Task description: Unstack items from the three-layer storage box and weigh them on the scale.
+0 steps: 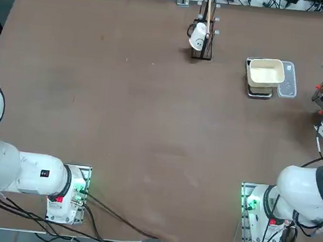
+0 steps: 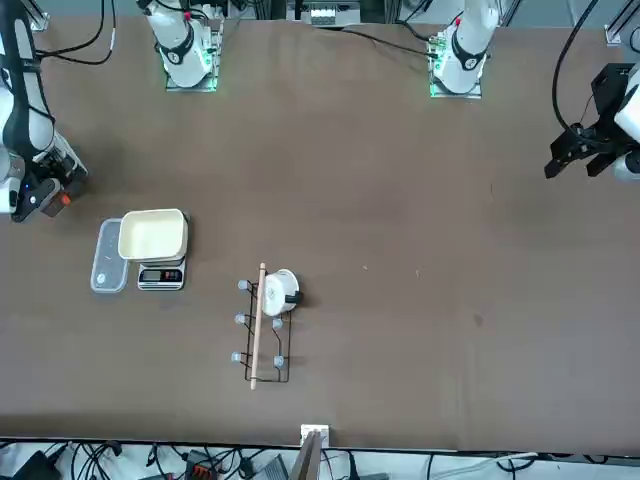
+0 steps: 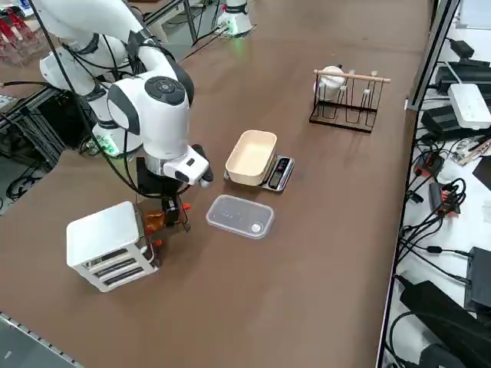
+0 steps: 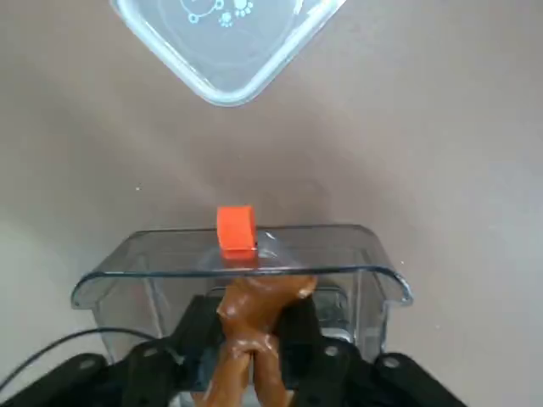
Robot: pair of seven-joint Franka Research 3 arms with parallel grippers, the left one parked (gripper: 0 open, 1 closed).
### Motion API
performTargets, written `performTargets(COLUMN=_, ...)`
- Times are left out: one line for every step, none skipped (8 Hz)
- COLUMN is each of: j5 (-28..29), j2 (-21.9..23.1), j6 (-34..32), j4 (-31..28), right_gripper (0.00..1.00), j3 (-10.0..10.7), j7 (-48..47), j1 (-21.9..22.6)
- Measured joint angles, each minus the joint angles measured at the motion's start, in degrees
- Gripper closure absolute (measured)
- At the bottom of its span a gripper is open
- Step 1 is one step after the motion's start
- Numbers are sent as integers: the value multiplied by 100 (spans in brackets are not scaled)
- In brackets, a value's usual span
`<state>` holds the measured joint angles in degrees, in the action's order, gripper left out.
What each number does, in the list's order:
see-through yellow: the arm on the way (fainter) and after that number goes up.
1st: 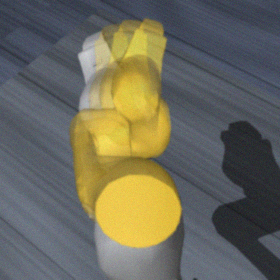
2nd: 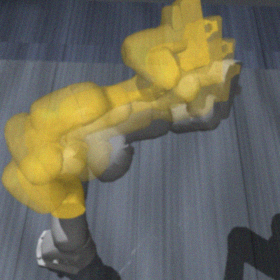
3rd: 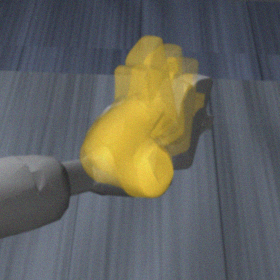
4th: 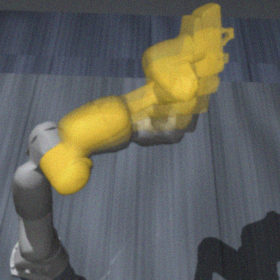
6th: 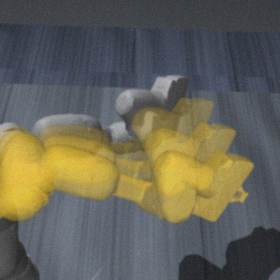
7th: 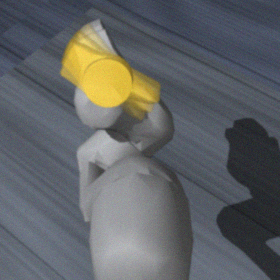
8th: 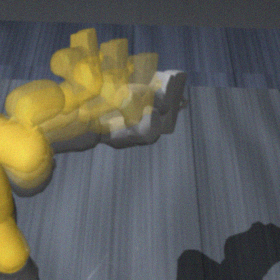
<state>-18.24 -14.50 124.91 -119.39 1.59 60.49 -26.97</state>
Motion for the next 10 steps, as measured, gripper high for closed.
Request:
performTargets(j5=0, j2=9, j6=-74, j4=11, right_gripper=64, j3=-14, j7=-103, j1=6)
performTargets(j5=38, j2=40, j6=-266, j4=56, right_gripper=64, j3=-49, j7=-212, j1=14)
performTargets(j5=237, j2=129, j6=-561, j4=168, right_gripper=64, j3=-78, j7=-247, j1=26)
performTargets(j5=521, j2=265, j6=-1007, j4=359, right_gripper=64, j3=-93, j7=-248, j1=65)
performTargets(j5=761, j2=397, j6=-1534, j4=632, right_gripper=64, j3=-105, j7=-248, j1=125)
performTargets(j5=957, j2=492, j6=-1963, j4=957, right_gripper=64, j3=-115, j7=-256, j1=187)
performTargets(j5=1189, j2=538, j6=-2222, j4=1249, right_gripper=64, j3=-123, j7=-377, j1=257)
performTargets(j5=1424, j2=537, j6=-2341, j4=1440, right_gripper=64, j3=-131, j7=-737, j1=407)
performTargets(j5=1604, j2=504, j6=-2355, j4=1481, right_gripper=64, j3=-144, j7=-1381, j1=678)
performTargets(j5=1827, j2=414, j6=-2355, j4=1477, right_gripper=64, j3=-160, j7=-2216, j1=1024)
